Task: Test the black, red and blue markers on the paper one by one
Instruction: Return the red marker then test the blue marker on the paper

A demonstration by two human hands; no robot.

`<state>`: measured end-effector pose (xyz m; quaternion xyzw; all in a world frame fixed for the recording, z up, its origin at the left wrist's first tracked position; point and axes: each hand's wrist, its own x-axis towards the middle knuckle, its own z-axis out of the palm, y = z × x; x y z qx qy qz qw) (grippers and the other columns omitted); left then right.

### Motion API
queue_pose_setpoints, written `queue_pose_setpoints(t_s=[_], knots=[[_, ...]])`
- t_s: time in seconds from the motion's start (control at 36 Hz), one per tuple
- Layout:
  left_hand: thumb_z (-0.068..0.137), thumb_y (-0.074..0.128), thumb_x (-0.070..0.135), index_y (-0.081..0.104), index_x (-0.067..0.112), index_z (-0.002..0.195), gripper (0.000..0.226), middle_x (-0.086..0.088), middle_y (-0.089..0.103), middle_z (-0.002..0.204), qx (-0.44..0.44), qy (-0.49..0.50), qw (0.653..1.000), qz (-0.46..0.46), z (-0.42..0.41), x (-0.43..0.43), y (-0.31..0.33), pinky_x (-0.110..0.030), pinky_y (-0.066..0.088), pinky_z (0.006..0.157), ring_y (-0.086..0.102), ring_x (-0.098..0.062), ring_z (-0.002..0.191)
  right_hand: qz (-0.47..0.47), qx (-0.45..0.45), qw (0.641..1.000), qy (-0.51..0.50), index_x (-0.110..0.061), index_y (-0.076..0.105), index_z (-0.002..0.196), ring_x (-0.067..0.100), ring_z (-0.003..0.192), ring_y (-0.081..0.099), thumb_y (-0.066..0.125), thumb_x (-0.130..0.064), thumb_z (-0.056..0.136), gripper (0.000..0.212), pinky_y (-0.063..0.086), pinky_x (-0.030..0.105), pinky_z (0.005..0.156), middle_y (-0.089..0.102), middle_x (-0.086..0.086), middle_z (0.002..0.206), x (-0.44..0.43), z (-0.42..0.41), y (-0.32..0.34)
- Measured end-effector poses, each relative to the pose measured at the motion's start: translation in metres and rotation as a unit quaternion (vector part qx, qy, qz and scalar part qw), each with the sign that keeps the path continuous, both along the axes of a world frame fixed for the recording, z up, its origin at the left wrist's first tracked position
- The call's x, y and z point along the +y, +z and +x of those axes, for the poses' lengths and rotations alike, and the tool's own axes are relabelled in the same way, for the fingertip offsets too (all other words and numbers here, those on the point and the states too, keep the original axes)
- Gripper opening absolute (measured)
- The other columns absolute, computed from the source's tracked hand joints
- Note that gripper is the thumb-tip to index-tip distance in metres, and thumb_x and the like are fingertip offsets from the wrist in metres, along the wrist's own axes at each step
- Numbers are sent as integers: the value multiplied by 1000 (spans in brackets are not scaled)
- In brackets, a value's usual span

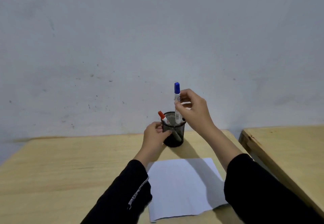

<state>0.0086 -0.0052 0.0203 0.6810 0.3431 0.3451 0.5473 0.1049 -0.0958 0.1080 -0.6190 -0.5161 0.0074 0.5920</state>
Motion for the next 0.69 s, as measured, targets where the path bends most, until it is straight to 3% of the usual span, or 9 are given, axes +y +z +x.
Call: queue_pose_setpoints(t_s=[0.06,0.14,0.22,0.33,0.44,0.53,0.61,0.69], knots=[[79,68,-2,59,10,91,19,-5,60,88,-21,17,999,-19,-8,-4,6,-5,42,44,55,-7,70,14,0,1000,17,-16,59,91,7,81,60,59,-7,85,10,49,14,72,62,-5,86,-12,-5,8],[83,65,2,65,8,91,10,-6,66,88,-72,36,997,17,-20,-11,23,-5,47,65,60,-11,76,10,-7,999,38,-17,58,91,7,79,60,59,-7,86,12,48,11,69,61,-8,85,-28,-12,11],[87,61,4,68,7,86,8,-6,69,80,-155,10,988,17,-34,-25,45,-26,52,83,64,-18,79,-5,-6,999,49,-21,57,88,3,69,59,59,-7,85,15,47,12,64,61,-5,83,-44,-20,2],[90,59,13,69,6,93,13,-12,70,87,-196,-39,979,49,-54,-44,65,-22,54,81,66,-12,80,-47,-15,996,68,-21,59,89,13,70,64,59,-12,86,10,48,21,61,65,6,90,-64,-31,-20],[91,59,14,70,7,94,14,-9,71,88,-181,-75,977,82,-73,-60,67,-19,54,77,67,-8,79,-78,-8,993,87,-16,61,94,12,70,64,59,-9,87,10,48,18,65,65,7,91,-77,-39,-39],[88,64,12,71,8,94,10,-8,72,87,-152,-91,979,99,-85,-65,59,-22,54,75,67,-9,77,-100,-16,990,97,-24,62,92,19,76,66,61,-10,87,15,51,27,69,64,5,94,-86,-45,-46],[83,69,9,73,16,87,9,-6,72,82,-100,-89,983,125,-97,-65,49,-35,52,81,65,-14,76,-121,-14,986,113,-31,62,89,13,73,66,63,-10,86,20,52,25,69,64,1,93,-94,-50,-52],[82,69,8,72,18,84,10,-5,72,78,-95,-78,985,122,-107,-67,39,-30,54,80,66,-11,73,-145,-1,981,126,-32,65,91,8,68,65,65,-15,86,18,49,17,64,65,-7,92,-100,-53,-58]])
